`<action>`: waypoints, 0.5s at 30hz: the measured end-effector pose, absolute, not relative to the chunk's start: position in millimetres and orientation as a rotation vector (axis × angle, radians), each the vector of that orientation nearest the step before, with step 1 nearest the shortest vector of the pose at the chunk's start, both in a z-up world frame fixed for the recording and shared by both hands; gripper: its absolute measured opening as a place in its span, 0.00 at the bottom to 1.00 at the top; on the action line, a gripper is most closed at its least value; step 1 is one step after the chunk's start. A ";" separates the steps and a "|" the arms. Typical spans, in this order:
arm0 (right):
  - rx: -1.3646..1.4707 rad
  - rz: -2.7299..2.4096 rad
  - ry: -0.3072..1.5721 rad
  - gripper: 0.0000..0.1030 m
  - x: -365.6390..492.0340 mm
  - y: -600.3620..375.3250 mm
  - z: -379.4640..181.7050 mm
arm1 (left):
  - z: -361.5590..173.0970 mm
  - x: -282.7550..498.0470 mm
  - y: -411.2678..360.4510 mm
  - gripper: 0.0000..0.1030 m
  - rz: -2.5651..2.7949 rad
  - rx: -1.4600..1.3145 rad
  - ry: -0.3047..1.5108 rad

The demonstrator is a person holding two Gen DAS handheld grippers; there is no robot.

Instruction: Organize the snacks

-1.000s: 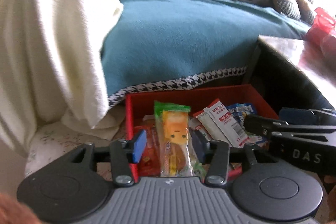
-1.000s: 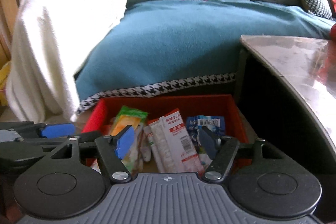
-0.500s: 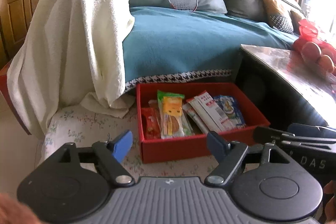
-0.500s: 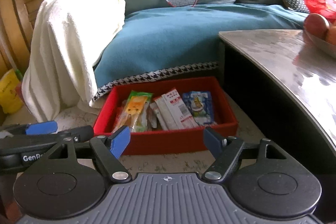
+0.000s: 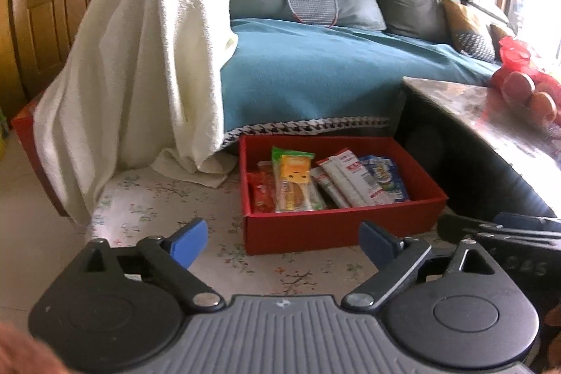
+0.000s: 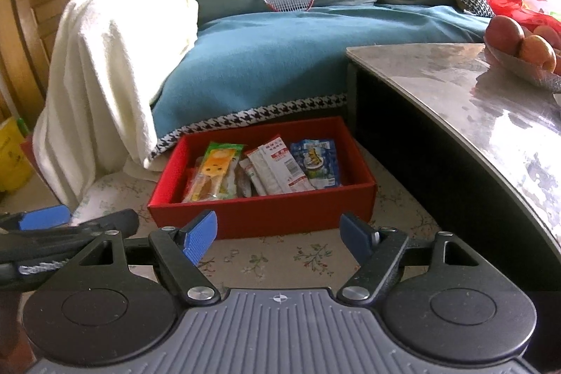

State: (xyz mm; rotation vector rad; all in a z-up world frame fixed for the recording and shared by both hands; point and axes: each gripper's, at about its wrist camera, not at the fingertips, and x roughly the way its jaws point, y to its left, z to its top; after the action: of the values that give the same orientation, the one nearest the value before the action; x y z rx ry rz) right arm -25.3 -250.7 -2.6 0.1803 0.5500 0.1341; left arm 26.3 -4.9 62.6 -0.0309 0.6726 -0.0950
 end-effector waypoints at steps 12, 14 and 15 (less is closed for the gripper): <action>0.184 0.161 0.542 0.82 -33.1 -247.0 -1.0 | 60.4 22.9 -9.3 0.90 -0.055 0.004 0.672; 0.185 0.163 0.544 0.82 -32.7 -246.9 -1.0 | 60.7 22.4 -9.2 0.90 -0.050 0.006 0.672; 0.187 0.163 0.545 0.82 -32.6 -246.6 -1.2 | 60.8 22.3 -9.2 0.90 -0.049 0.009 0.670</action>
State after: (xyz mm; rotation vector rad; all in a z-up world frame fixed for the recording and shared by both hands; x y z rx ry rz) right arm -32.6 -246.6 -1.2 0.1868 0.5448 0.1626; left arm 22.3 -9.2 60.8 0.0092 0.6703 -0.0495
